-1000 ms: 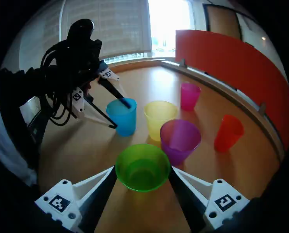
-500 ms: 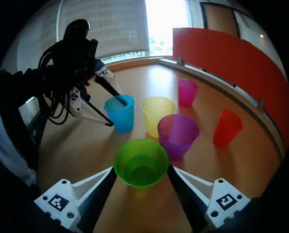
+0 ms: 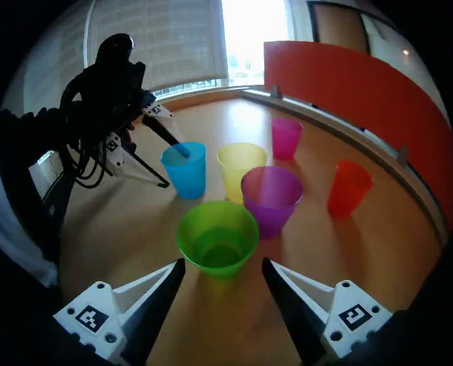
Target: Pour water
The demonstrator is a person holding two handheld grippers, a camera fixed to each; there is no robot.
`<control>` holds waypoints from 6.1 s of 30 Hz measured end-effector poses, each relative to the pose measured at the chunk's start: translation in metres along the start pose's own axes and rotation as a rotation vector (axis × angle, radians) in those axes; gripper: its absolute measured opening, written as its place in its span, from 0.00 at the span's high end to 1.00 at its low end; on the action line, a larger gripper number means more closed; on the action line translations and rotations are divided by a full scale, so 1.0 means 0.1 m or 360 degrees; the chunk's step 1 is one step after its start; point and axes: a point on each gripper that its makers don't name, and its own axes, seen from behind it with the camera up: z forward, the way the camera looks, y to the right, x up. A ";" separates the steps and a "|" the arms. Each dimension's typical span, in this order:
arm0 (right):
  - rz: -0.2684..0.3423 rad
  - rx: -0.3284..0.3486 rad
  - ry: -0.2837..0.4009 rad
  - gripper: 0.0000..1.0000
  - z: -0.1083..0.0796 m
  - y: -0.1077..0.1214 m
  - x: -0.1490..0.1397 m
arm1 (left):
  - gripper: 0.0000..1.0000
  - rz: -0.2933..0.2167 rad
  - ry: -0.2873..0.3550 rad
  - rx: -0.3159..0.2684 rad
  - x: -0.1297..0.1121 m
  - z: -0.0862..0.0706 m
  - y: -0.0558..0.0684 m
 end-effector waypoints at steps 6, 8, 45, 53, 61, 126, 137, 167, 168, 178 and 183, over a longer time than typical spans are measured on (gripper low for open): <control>0.0011 -0.0026 0.0001 0.02 -0.07 0.02 -0.05 | 0.09 0.0002 -0.0004 0.0016 -0.04 -0.07 0.00; 0.0015 -0.0035 0.0002 0.02 -0.10 0.02 -0.07 | 0.09 0.0006 -0.0004 0.0023 -0.05 -0.09 0.00; 0.0167 -0.0407 0.0044 0.02 -0.90 0.28 -0.31 | 0.09 -0.0166 0.0094 0.0369 -0.30 -0.78 -0.42; 0.0276 -0.0548 0.0108 0.02 -1.03 0.43 -0.37 | 0.09 -0.0237 0.0171 0.0461 -0.31 -0.92 -0.54; 0.0301 -0.0696 0.0185 0.02 -1.17 0.57 -0.31 | 0.09 -0.0295 0.0257 0.0532 -0.24 -1.04 -0.63; 0.0475 -0.1522 0.1035 0.02 -2.04 0.79 0.59 | 0.10 -0.0678 0.0951 0.1004 0.28 -1.74 -0.75; 0.0475 -0.1597 0.1048 0.02 -2.10 0.75 0.58 | 0.09 -0.0745 0.1070 0.0994 0.36 -1.76 -0.64; 0.0536 -0.1614 0.1019 0.02 -2.15 0.76 0.70 | 0.10 -0.0606 0.1098 0.1263 0.16 -1.42 -0.80; 0.0541 -0.1612 0.1019 0.02 -2.14 0.76 0.70 | 0.10 -0.0613 0.1105 0.1261 0.14 -1.41 -0.81; 0.0545 -0.1619 0.1010 0.02 -2.12 0.74 0.74 | 0.10 -0.0667 0.1137 0.1253 0.07 -1.37 -0.87; 0.0539 -0.1622 0.1003 0.02 -2.11 0.74 0.76 | 0.10 -0.0667 0.1125 0.1262 0.04 -1.33 -0.88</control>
